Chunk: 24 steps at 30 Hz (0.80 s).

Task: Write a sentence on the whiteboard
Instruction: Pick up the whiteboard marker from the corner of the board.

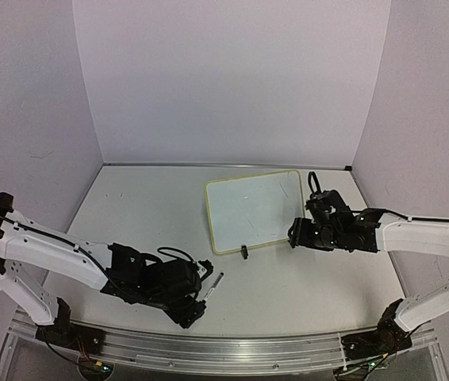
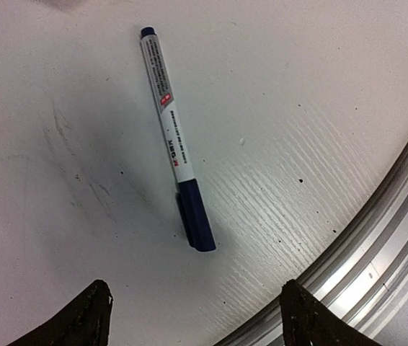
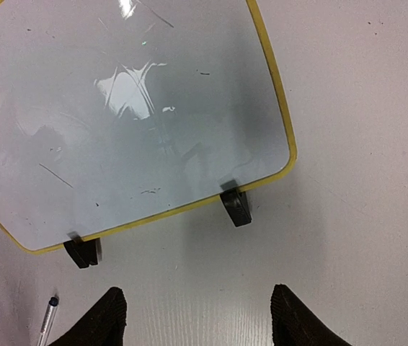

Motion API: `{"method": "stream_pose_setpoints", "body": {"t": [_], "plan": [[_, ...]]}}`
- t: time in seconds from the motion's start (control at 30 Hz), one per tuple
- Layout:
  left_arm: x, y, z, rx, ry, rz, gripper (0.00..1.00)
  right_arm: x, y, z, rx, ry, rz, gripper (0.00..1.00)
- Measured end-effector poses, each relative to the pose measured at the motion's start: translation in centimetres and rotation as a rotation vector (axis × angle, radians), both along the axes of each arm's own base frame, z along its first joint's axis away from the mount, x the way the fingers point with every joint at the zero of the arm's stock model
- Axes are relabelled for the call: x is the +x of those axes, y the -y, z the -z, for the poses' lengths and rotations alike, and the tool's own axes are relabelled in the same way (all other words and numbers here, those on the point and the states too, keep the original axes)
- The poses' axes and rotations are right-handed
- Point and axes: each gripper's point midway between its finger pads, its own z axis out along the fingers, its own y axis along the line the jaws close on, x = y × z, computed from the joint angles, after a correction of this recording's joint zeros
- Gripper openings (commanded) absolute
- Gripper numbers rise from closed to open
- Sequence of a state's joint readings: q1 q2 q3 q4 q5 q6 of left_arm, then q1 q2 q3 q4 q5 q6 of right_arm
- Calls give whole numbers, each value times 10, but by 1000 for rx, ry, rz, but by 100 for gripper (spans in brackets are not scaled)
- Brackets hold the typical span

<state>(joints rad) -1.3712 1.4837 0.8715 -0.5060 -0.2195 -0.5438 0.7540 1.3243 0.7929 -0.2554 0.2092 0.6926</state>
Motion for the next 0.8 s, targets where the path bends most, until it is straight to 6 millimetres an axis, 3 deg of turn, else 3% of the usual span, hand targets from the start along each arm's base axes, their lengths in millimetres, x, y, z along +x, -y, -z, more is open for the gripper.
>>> {"method": "stream_pose_setpoints", "body": {"t": [0.17,0.3,0.8], "plan": [[-8,4,21,62,-3,3,70,-3,3,4,-7,-12,4,65],[-4,6,25,69,5,-25,53,-3,3,3,-1,-9,7,65],[-1,17,39,77,-2,-66,37,-5,5,6,-2,-19,12,65]]}}
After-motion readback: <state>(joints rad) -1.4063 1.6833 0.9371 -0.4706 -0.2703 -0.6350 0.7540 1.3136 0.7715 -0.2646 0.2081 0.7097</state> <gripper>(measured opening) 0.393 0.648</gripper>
